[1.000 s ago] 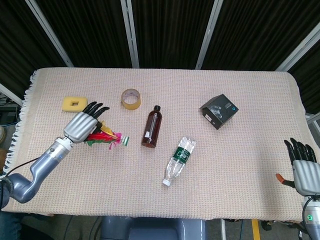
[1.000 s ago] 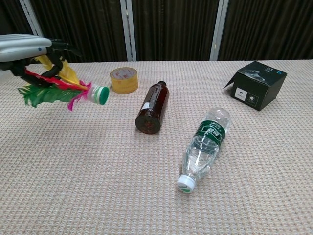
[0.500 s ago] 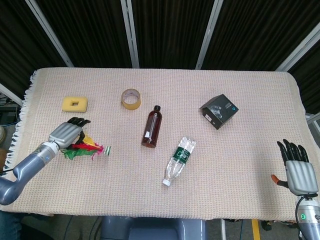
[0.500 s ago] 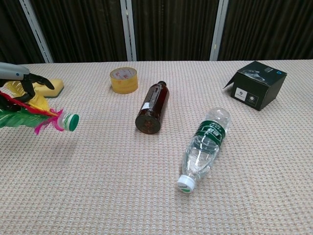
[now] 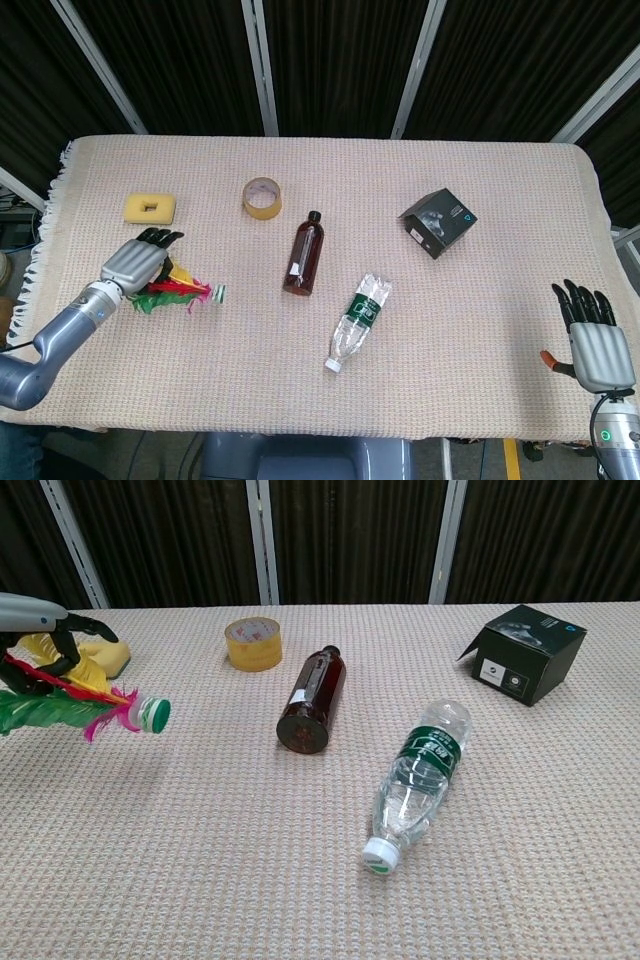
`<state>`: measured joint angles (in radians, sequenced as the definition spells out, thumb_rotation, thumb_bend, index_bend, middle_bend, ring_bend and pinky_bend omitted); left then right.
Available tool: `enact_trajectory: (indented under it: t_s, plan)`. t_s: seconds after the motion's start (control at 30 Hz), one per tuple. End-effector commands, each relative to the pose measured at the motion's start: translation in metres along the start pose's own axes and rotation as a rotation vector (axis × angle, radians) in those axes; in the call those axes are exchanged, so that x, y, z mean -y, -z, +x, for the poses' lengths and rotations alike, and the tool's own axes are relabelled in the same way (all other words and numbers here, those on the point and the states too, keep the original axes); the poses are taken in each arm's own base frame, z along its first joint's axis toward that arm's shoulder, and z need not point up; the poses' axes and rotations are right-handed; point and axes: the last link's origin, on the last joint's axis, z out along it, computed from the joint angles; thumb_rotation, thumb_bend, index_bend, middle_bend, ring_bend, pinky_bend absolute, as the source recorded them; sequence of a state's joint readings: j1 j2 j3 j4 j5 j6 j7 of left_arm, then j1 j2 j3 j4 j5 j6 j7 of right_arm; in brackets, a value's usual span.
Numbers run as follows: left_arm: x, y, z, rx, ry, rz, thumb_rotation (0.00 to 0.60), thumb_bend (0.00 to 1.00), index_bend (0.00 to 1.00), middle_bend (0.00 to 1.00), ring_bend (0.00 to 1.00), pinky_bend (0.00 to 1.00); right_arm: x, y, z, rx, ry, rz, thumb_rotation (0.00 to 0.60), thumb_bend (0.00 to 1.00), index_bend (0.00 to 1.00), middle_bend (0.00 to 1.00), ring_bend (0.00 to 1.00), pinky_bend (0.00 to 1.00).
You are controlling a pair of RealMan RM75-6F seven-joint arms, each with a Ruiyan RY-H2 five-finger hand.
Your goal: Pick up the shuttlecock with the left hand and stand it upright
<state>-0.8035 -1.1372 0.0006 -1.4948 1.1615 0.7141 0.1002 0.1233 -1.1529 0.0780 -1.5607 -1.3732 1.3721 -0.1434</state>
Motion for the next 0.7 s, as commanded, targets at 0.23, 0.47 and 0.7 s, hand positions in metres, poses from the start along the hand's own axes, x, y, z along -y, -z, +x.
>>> enact_trajectory:
  t_s: [0.23,0.47,0.7]
  plan:
    - [0.005,0.0,0.003,-0.191,-0.134,0.035,0.6,0.59,0.58,0.02,0.0,0.0,-0.001,0.002,0.004,-0.018,-0.002,-0.003,0.6,0.13,0.0,0.0,0.0,0.0]
    - [0.011,0.0,-0.01,-0.125,-0.121,0.056,0.6,0.59,0.55,0.01,0.0,0.0,-0.001,0.001,0.003,-0.02,0.003,-0.014,0.6,0.13,0.0,0.0,0.0,0.0]
    - [0.012,0.002,-0.022,-0.04,-0.128,0.053,0.6,0.48,0.48,0.0,0.0,0.0,0.002,0.001,-0.002,0.0,0.019,-0.01,0.6,0.13,0.0,0.0,0.0,0.0]
